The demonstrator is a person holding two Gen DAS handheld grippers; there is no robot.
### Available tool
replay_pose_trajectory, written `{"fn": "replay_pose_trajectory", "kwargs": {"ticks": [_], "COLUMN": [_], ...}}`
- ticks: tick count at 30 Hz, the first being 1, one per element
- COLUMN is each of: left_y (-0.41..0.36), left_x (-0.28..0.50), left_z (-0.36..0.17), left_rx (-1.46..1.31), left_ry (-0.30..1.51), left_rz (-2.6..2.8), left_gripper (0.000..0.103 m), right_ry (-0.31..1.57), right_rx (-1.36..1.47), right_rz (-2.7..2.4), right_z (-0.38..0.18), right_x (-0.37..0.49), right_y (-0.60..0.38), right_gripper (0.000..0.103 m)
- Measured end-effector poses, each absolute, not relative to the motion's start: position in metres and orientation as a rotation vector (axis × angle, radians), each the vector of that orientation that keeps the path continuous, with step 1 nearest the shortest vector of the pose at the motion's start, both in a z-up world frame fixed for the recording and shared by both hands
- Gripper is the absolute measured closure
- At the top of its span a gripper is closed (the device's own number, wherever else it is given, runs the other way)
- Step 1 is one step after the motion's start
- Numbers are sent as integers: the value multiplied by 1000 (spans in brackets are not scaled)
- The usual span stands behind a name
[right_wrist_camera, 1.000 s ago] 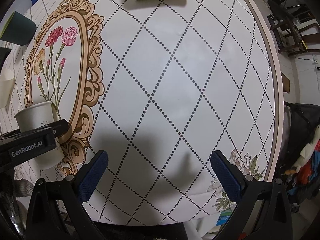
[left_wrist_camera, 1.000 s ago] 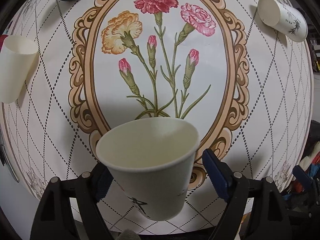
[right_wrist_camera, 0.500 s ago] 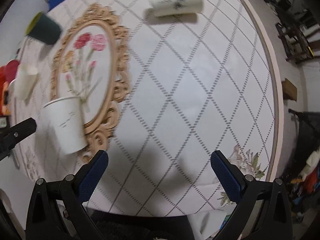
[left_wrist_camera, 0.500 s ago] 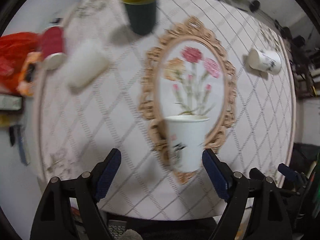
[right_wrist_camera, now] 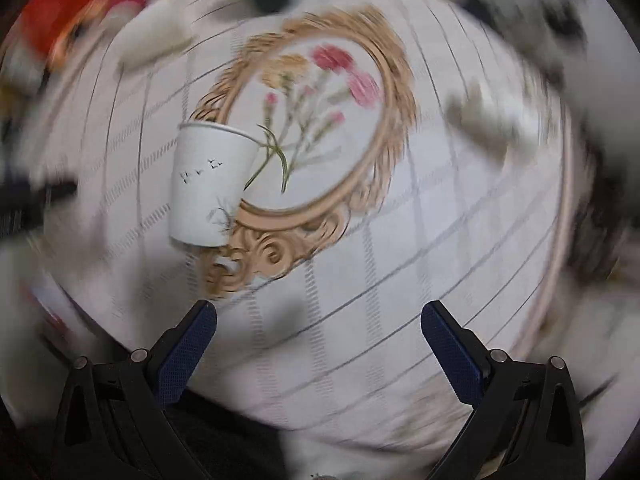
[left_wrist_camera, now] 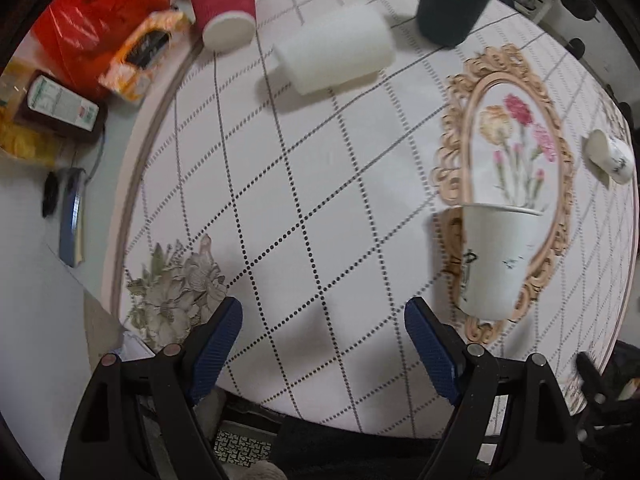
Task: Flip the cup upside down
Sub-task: 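Grasp the calligraphy cup with the right gripper while the left gripper releases it, then rotate the held cup with the right gripper until its rim faces down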
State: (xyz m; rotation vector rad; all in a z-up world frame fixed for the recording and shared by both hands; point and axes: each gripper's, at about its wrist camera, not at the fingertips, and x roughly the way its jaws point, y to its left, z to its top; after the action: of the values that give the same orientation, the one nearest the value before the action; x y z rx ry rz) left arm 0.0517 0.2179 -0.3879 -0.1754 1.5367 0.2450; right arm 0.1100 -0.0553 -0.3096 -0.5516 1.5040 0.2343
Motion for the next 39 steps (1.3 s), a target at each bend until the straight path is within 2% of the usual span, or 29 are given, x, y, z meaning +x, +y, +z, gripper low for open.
{"fn": "replay_pose_trajectory", "kwargs": {"ticks": [3, 4, 6, 8, 12, 15, 19, 21, 26, 39], "left_y": [227, 229, 235, 241, 250, 252, 251, 249, 235, 226], "left_x": [51, 49, 46, 43, 38, 38, 43, 45, 51, 62], "left_z": [-411, -417, -428, -433, -440, -440, -443, -444, -441, -427], "left_rx": [-198, -206, -229, -251, -256, -239, -220, -217, -185, -162], "left_ry": [1568, 1577, 1597, 1607, 1627, 1627, 1628, 1630, 1632, 1615], "left_rz": [248, 252, 256, 267, 293, 308, 321, 322, 308, 294], "left_gripper": [20, 20, 20, 20, 20, 20, 20, 20, 20, 20], "right_ry": [1369, 1371, 1499, 1683, 1742, 1776, 1790, 1799, 1781, 1778], "right_rx": [-950, -988, -855, -533, -160, -19, 59, 114, 242, 250], "right_rz": [327, 344, 349, 322, 256, 214, 195, 181, 124, 77], "right_z": [-308, -310, -316, -330, -360, -381, -393, -395, -393, -383], "right_x": [108, 111, 133, 162, 188, 194, 192, 191, 192, 205], "right_y": [-23, -18, -18, -24, -18, -14, -14, -20, -49, -95], "right_gripper": [0, 0, 0, 1, 18, 22, 36, 39, 39, 39]}}
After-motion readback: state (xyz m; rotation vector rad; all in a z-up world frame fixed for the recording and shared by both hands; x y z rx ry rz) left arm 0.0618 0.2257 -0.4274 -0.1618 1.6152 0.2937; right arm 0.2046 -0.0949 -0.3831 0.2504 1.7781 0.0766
